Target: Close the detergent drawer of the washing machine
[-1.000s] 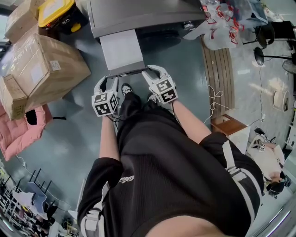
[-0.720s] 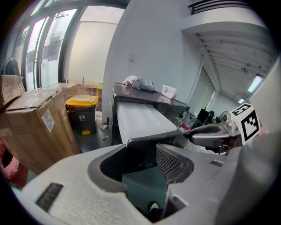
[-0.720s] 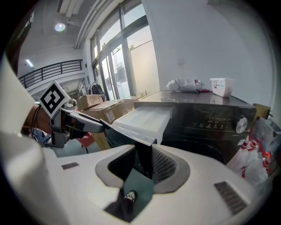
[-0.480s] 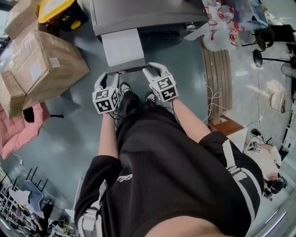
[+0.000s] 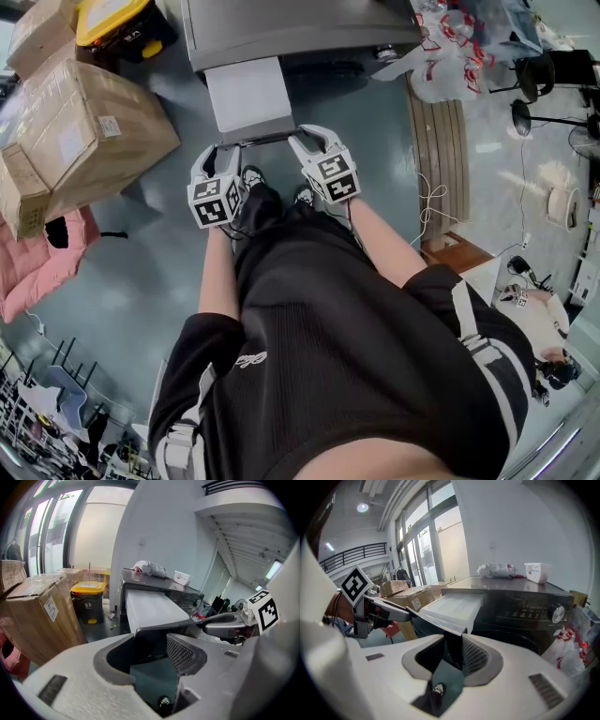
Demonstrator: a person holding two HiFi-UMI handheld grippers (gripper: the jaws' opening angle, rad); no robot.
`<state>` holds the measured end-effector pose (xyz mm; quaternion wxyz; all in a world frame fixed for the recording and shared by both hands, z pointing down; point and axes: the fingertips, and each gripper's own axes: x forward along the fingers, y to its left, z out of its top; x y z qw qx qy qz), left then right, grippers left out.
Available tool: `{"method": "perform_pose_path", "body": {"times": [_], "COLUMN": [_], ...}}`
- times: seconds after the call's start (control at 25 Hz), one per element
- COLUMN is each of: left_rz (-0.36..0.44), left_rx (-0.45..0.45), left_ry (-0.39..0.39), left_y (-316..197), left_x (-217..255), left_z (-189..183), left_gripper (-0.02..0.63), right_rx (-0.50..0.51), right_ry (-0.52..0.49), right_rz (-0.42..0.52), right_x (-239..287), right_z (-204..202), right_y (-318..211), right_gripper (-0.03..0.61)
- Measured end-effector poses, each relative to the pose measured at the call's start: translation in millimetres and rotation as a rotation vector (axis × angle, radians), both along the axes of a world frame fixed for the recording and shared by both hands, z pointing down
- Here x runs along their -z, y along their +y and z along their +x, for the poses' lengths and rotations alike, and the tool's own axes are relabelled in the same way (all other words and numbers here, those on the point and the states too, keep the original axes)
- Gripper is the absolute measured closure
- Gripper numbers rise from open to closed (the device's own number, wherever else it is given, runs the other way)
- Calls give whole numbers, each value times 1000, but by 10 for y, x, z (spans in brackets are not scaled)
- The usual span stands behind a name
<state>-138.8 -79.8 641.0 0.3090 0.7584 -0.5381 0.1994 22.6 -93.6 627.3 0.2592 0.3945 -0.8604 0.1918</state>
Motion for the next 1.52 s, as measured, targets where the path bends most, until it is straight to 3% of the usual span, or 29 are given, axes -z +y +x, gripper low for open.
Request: {"method": "perform_pose_path", "body": {"times": [0.72, 1.52], "left_rz": [-7, -41], "left_rx": [-23, -79], "left_ry": [-3, -28], "left_y": [-80, -267], "left_x": [-4, -34], "left_z": [-23, -86], "left_gripper": [396, 397], "right_rx": [-10, -122], "right_ry": [13, 57], "right_rz": [-8, -12], "right_x": [-48, -116], "right_z": [-27, -70], "right_y": [-45, -210], "right_gripper": [460, 462]}}
